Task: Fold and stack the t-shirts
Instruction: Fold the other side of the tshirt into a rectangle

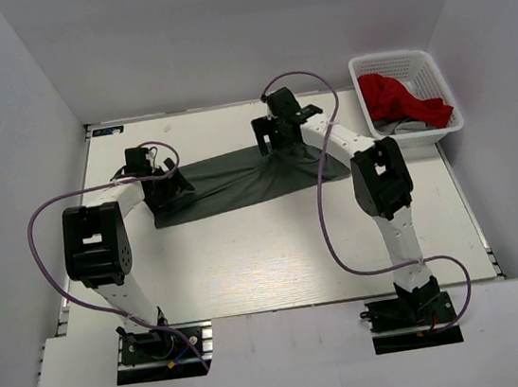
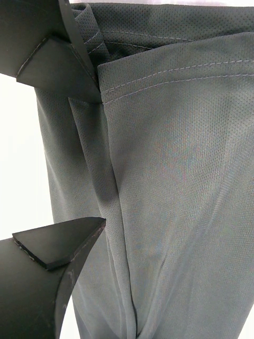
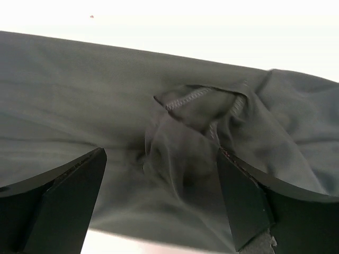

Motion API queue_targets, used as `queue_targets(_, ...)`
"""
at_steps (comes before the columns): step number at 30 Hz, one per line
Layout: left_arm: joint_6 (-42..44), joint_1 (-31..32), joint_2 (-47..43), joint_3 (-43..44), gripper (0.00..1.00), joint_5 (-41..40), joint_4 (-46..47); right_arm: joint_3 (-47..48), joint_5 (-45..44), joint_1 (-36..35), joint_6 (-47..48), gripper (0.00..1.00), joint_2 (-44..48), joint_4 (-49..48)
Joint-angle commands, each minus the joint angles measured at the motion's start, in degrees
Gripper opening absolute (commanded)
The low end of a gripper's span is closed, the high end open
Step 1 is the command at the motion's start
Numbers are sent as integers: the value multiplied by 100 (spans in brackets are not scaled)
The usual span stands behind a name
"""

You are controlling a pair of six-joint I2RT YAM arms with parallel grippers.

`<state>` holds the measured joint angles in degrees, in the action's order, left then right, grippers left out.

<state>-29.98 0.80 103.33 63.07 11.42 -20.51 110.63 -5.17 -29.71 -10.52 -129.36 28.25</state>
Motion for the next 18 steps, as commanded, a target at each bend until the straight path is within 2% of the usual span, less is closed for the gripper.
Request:
queue_targets(1,106,-27,162,-216,100,-175,-743,-129,7,106,16,90,903,-100)
queue_targets(9,53,105,-444,320,100,-193,-780,-1561,684,545,-424,90,2019,-443)
queue_targets(12,53,105,-384,530,100,-79,-717,-1878,631,747,-862,90,1924,-382)
queue_targets(18,115,105,204,900,100,-17,-595,-1843,596,1020,-1066,90,1415,-65)
